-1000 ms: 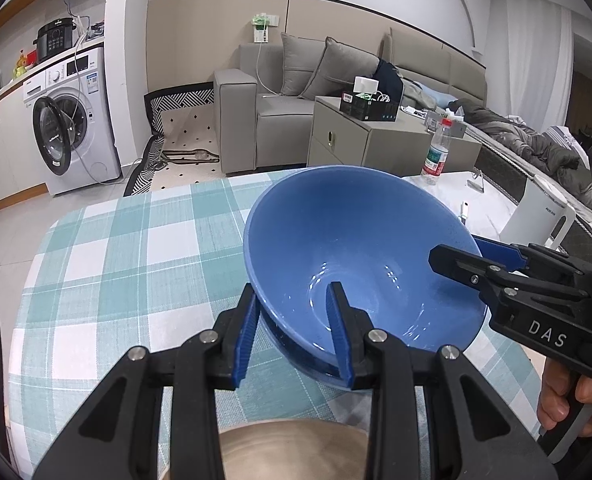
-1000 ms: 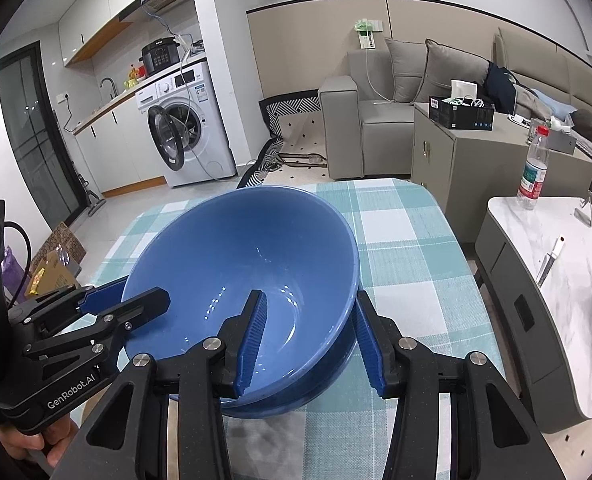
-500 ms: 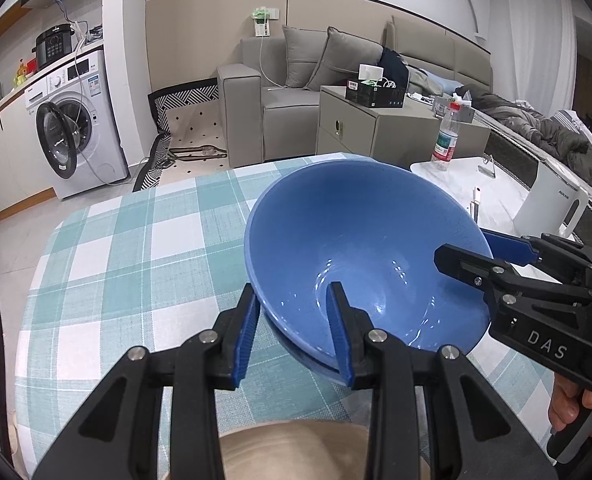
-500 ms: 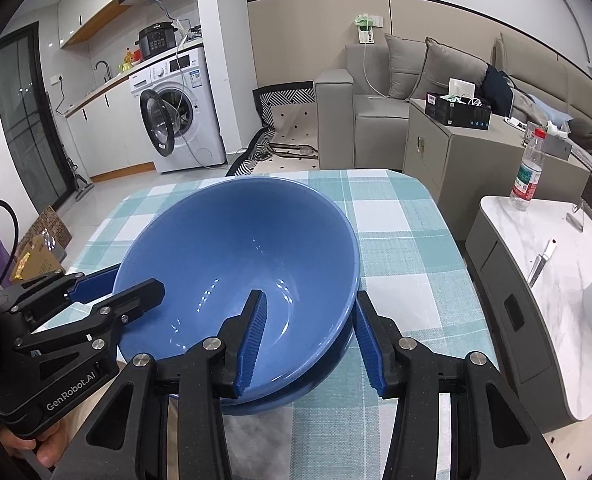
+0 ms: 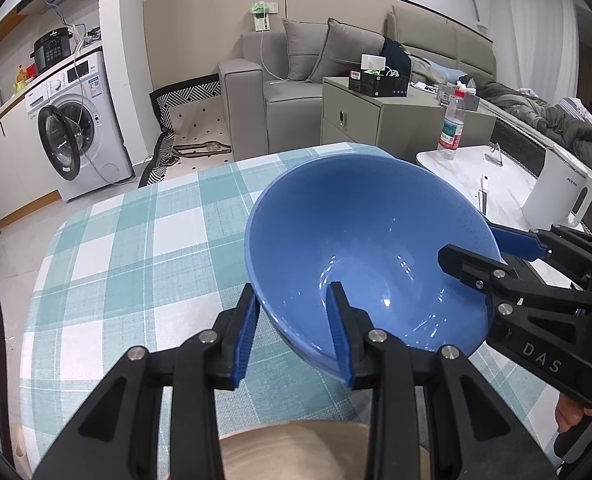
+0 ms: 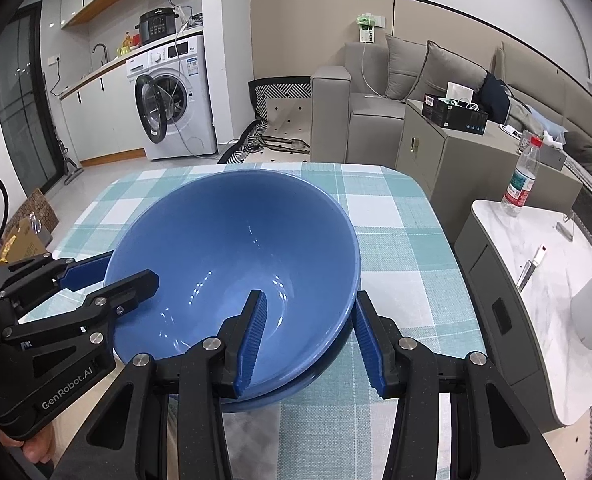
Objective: Organize plates and bowls
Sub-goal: 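Open both tools to release the bowl on the stack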
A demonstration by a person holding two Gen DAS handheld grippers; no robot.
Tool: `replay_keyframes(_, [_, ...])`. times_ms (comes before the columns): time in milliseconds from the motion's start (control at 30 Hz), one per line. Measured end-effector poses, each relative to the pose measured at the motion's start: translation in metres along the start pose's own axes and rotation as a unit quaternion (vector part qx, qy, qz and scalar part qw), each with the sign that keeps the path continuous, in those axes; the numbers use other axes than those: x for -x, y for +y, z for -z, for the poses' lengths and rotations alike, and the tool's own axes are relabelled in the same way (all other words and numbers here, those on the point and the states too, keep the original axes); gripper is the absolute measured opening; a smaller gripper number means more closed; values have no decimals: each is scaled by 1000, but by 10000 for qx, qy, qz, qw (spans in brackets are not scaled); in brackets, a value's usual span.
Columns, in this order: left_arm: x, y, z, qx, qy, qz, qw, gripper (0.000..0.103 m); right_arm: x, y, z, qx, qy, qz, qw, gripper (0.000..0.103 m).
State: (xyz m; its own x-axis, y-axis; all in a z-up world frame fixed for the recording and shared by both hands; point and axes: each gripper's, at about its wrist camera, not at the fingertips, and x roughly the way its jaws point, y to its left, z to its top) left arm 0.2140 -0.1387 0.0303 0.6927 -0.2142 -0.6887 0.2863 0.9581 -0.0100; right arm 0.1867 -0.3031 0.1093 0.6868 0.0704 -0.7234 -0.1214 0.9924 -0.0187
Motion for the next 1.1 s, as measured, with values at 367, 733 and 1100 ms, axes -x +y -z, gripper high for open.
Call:
replay_keyframes(367, [-3, -2, 3, -40, 37, -48, 10000, 33, -2, 2, 3, 90, 5, 41, 10000, 48])
replay_keyframes(733, [-6, 0, 5, -14, 120, -13, 9999, 36, -2, 0, 6, 61, 44, -79, 9999, 56])
replay_keyframes(1100, [-7, 3, 5, 47, 245, 113, 9996, 54, 0, -6, 9, 30, 4, -196, 9998, 84])
